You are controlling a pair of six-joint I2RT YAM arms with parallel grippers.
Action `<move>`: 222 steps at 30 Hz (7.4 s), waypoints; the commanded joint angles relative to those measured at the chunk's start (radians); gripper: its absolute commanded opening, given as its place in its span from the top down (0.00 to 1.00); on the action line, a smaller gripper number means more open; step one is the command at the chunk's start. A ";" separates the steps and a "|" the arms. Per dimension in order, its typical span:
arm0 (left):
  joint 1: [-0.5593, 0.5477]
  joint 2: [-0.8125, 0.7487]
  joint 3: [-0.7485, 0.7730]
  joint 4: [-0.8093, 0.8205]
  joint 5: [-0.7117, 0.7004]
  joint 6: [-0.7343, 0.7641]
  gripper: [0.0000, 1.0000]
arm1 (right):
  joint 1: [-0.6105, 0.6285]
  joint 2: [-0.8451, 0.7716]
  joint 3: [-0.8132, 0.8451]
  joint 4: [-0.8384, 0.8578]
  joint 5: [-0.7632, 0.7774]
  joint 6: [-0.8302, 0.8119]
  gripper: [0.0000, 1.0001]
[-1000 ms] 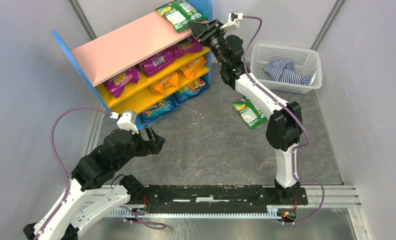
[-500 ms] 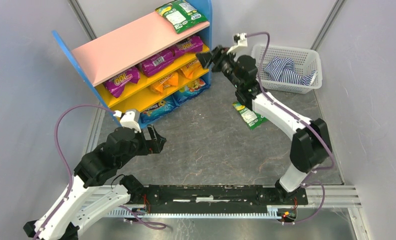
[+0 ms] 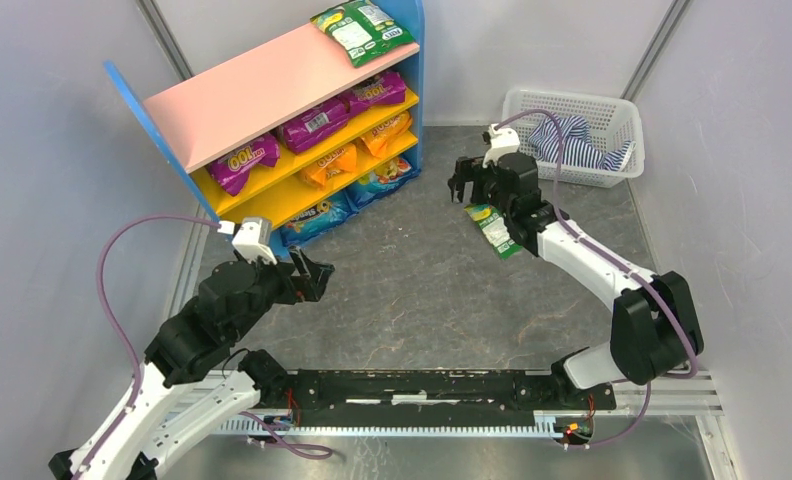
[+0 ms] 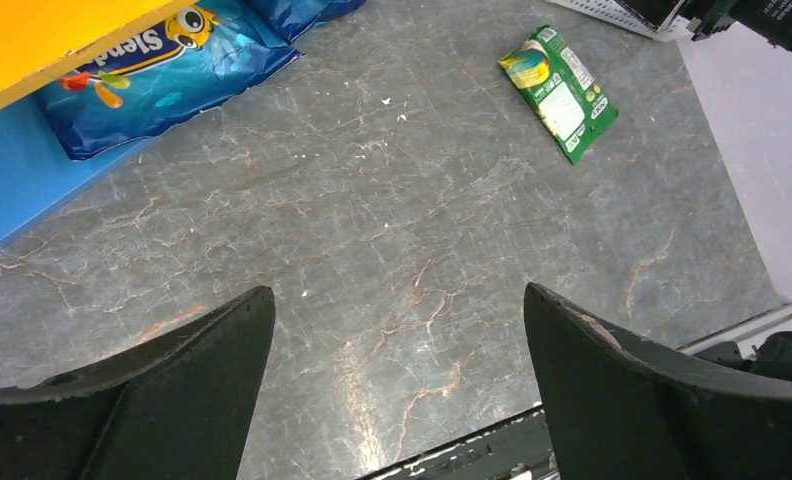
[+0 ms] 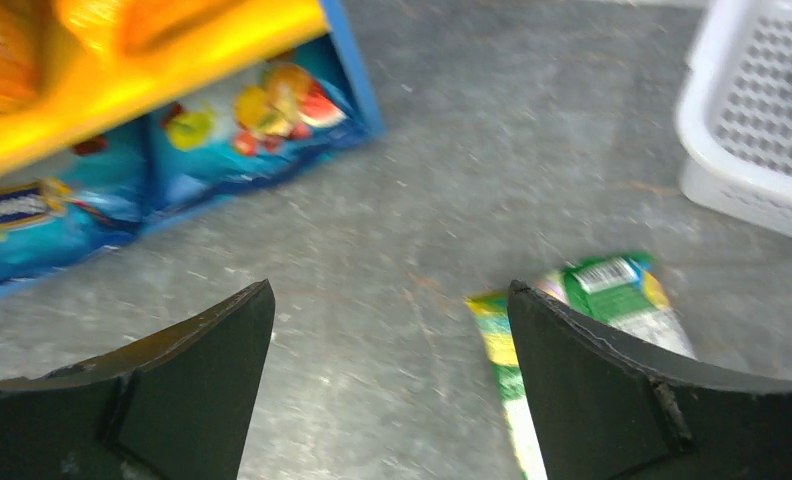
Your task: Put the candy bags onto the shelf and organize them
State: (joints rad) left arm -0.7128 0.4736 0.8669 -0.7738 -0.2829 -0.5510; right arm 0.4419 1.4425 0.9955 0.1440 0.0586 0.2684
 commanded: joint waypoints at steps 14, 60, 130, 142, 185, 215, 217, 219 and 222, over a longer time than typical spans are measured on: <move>0.004 -0.112 -0.074 0.097 -0.056 0.027 0.00 | -0.165 0.177 -0.039 -0.128 0.072 -0.041 0.04; 0.004 0.119 -0.014 0.108 0.137 -0.148 0.00 | 0.374 0.264 -0.164 0.007 -0.428 0.000 0.12; 0.115 0.907 -0.348 0.999 0.659 -0.389 0.86 | 0.072 0.194 -0.391 0.331 -0.613 0.325 0.24; 0.113 0.827 -0.406 1.087 0.689 -0.490 0.98 | 0.011 0.047 -0.697 0.557 -0.575 0.773 0.18; 0.088 0.513 -0.310 0.594 0.554 -0.334 0.26 | 0.279 0.163 -0.730 0.875 -0.039 1.257 0.77; 0.088 -0.224 -0.029 0.047 0.092 0.001 0.00 | 0.305 -0.185 0.147 0.285 -0.166 0.468 1.00; 0.088 -0.239 -0.037 0.055 0.090 -0.001 0.00 | 0.316 -0.154 0.239 0.331 -0.188 0.490 1.00; 0.088 -0.245 -0.040 0.055 0.084 -0.003 0.00 | 0.326 -0.102 0.336 0.400 -0.220 0.537 1.00; 0.088 -0.245 -0.043 0.055 0.078 -0.005 0.00 | 0.357 0.021 0.541 0.412 -0.219 0.560 1.00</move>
State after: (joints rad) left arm -0.6239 0.2344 0.8295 -0.7681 -0.1757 -0.6006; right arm 0.7689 1.3540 1.3128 0.4213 -0.1234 0.7982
